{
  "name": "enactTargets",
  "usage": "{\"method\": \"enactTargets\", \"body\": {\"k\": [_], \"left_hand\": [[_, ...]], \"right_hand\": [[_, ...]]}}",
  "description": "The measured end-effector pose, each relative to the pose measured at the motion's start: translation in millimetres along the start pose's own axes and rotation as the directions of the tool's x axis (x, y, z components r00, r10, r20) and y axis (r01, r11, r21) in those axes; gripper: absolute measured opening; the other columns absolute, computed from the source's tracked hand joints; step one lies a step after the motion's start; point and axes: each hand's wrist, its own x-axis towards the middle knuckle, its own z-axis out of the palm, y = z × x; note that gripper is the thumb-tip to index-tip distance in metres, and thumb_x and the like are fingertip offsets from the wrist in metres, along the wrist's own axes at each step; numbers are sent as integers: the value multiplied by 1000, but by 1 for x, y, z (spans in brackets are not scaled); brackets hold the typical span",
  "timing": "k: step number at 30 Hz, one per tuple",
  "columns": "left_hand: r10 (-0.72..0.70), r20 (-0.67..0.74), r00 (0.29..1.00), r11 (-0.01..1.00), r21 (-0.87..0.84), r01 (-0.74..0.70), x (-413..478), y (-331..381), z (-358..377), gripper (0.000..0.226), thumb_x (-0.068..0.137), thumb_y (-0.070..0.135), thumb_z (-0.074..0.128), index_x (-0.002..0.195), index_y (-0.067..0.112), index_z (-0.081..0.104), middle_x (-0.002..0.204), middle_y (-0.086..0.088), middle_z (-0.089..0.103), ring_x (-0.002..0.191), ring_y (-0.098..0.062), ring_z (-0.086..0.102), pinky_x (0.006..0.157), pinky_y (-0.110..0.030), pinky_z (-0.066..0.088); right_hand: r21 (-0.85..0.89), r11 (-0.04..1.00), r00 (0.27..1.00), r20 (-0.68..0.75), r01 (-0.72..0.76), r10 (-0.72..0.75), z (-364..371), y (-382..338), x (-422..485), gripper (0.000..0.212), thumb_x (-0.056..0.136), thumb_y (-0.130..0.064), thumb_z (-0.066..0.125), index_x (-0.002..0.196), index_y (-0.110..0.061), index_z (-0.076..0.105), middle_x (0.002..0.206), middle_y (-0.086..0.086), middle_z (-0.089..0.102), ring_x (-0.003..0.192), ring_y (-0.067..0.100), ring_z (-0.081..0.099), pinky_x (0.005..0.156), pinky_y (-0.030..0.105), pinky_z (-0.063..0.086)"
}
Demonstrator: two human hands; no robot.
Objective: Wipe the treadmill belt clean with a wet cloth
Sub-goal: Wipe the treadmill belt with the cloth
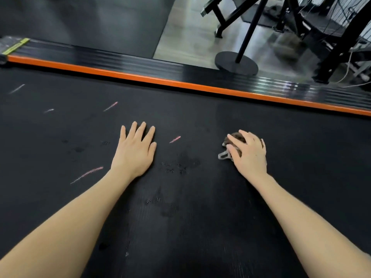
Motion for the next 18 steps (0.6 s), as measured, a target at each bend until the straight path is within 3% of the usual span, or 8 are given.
{"method": "enactTargets", "body": {"k": [5, 7, 9, 12, 15, 16, 18], "left_hand": [[18, -35, 999, 999, -29, -19, 3, -3, 5, 63, 94, 42, 9, 147, 17, 31, 153, -13, 28, 144, -30, 16, 116, -49, 8], [29, -37, 999, 999, -31, -30, 3, -4, 7, 71, 89, 46, 4, 146, 17, 34, 152, -13, 31, 143, -31, 18, 116, -49, 9], [27, -33, 999, 998, -49, -28, 3, -5, 7, 72, 88, 47, 3, 146, 17, 35, 151, -13, 31, 143, -30, 19, 116, -49, 9], [27, -30, 999, 997, -65, -29, 2, -6, 6, 72, 88, 48, 4, 146, 18, 35, 152, -13, 30, 143, -30, 18, 116, -49, 9], [27, -16, 1000, 996, -81, -28, 1, -6, 6, 73, 88, 48, 3, 147, 18, 33, 153, -12, 28, 144, -30, 16, 117, -48, 7], [25, -14, 1000, 996, -82, -26, 1, -6, 6, 73, 88, 49, 2, 147, 19, 32, 154, -12, 27, 144, -29, 15, 117, -47, 6], [15, -14, 1000, 997, -82, -16, 1, -6, 6, 73, 87, 49, 1, 147, 20, 32, 154, -11, 26, 144, -28, 15, 117, -46, 6]], "right_hand": [[17, 996, 995, -46, -84, 84, 20, -29, 64, 32, 96, -36, 49, 124, -29, 63, 138, 6, 50, 131, 31, 37, 112, 56, 18], [99, 991, 996, -32, 90, -88, 21, -44, 47, 33, 93, -35, 48, 118, -24, 67, 132, 9, 55, 122, 37, 46, 103, 60, 31], [159, 936, 949, -26, 315, -315, 14, -62, 0, 37, 90, -37, 47, 114, -22, 69, 129, 11, 58, 118, 39, 51, 99, 56, 38], [239, 818, 835, 49, 524, -549, -5, -77, -71, 36, 92, -39, 46, 121, -26, 65, 138, 6, 52, 128, 32, 43, 106, 45, 28], [214, 717, 715, 101, 664, -692, -11, -59, -60, 37, 94, -38, 45, 124, -27, 62, 141, 6, 50, 130, 31, 42, 109, 50, 26], [177, 735, 731, 100, 654, -675, -5, -49, -40, 38, 92, -38, 46, 123, -25, 63, 139, 9, 52, 128, 34, 45, 108, 54, 28], [128, 871, 875, 43, 474, -483, 9, -34, 12, 39, 90, -37, 46, 121, -23, 65, 136, 13, 54, 125, 39, 47, 103, 63, 31]]}}
